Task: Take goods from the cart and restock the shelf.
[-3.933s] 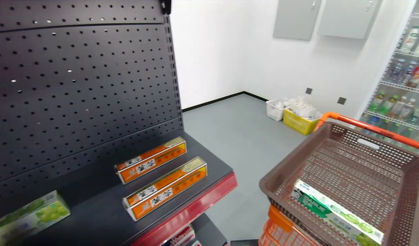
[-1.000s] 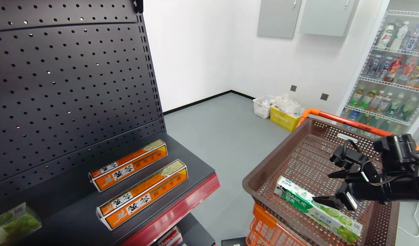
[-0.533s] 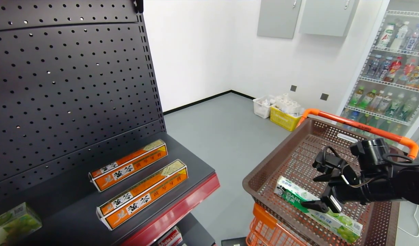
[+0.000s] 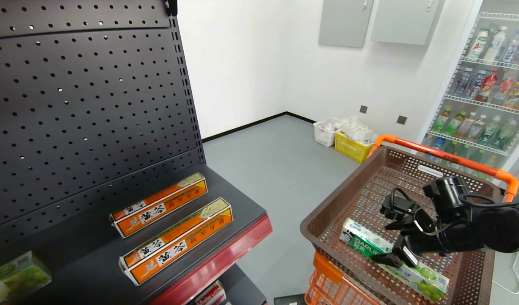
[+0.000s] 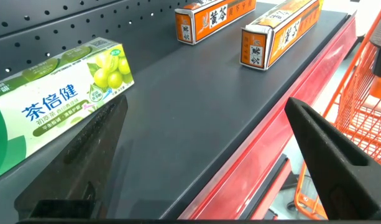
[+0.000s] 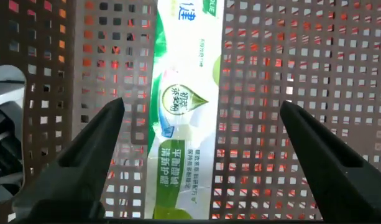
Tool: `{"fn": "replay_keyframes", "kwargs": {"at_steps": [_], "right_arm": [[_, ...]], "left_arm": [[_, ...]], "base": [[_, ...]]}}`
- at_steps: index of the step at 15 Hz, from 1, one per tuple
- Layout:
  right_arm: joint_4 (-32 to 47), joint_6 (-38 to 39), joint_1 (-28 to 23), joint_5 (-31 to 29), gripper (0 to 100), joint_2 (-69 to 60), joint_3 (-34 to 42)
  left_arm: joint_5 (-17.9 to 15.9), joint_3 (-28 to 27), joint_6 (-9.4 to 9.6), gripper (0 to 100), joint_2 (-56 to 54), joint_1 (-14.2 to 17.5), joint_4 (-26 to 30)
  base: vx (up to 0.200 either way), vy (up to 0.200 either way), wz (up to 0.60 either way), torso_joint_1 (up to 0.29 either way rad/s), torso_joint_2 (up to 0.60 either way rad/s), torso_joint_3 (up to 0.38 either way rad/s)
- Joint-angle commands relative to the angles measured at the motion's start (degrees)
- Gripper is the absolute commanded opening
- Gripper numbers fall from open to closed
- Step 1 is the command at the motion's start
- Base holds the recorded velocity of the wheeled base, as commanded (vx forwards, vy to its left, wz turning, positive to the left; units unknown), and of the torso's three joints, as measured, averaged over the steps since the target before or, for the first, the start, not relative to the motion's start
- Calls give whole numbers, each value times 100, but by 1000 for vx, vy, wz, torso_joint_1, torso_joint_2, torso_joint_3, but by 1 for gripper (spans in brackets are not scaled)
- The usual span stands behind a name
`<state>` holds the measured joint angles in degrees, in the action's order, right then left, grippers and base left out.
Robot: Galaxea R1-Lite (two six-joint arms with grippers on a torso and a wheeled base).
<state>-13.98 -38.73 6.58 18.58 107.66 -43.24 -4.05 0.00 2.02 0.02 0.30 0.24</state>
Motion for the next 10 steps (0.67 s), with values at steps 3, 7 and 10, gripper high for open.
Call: {"fn": "replay_keyframes", "kwargs": {"at_steps": [3,7,10], "right_arm": [[1,-12,1,-3,100,194,-114],[1,-170,1,-3,100,326,-185],[1,-179,62,-3,100,370,-211]], "left_arm": [[0,0,0,100,-2,5,2],[0,0,0,100,-2,5,2],[0,0,0,100,-2,5,2]], "base": [[0,0,0,0,0,0],[0,0,0,0,0,0],[0,0,0,0,0,0]]}}
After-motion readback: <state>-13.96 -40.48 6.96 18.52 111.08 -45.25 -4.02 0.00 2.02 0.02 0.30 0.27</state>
